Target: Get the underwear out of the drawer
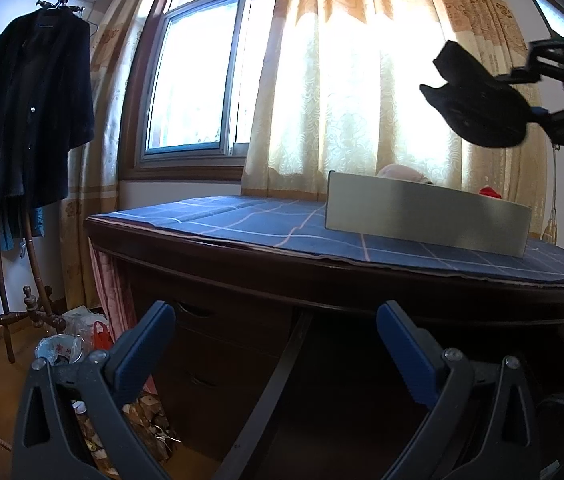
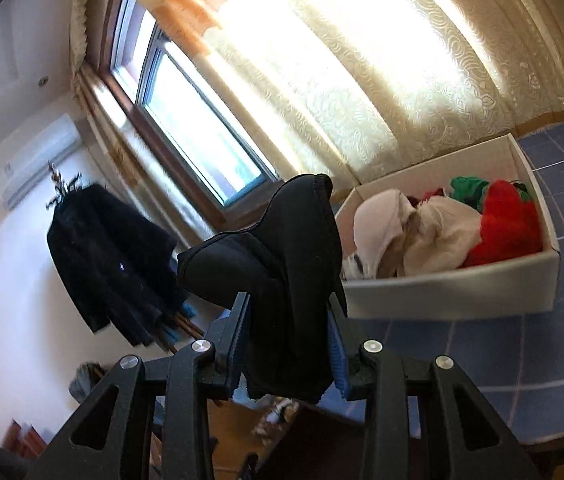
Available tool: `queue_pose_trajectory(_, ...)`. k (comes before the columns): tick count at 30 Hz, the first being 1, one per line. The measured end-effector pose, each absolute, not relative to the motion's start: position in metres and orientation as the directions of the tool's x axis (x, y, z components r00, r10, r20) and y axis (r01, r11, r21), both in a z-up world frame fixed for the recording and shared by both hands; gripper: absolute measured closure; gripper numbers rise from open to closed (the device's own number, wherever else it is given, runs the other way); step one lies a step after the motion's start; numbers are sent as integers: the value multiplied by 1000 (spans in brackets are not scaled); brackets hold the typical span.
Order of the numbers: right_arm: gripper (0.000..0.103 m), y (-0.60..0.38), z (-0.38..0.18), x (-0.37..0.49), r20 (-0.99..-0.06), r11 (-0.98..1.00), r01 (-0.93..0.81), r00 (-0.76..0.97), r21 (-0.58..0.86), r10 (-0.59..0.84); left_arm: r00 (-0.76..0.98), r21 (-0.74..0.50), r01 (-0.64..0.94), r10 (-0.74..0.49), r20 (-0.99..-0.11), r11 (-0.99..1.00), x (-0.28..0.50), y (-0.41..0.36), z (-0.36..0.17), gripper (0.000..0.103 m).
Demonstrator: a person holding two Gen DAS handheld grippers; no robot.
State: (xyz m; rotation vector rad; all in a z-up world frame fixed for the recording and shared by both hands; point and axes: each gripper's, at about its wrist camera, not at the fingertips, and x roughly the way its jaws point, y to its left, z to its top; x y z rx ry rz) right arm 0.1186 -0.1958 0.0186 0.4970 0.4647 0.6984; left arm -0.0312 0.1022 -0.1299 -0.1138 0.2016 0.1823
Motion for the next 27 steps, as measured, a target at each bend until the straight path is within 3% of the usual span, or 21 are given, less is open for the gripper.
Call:
queue_pose_trajectory(11, 65, -174, 34, 162, -261, 741, -429, 746, 516, 613, 965, -86, -185, 164, -203, 979, -31, 101, -129, 0)
queue_pose_trajectory(13, 86, -168, 38, 170, -274, 789, -406, 781, 461, 562, 965, -85, -184, 164, -202, 979, -30, 101, -129, 0)
queue_pose_trajectory(22, 87, -148, 39, 224, -348, 874, -328, 822, 358, 451, 965, -75, -184, 165, -206, 980, -29, 100, -129, 0)
queue_pose_trajectory(27, 83, -156, 4, 177, -366, 865, -377, 794, 331, 486, 969, -72, -174, 158, -192, 982, -30, 99, -130, 0)
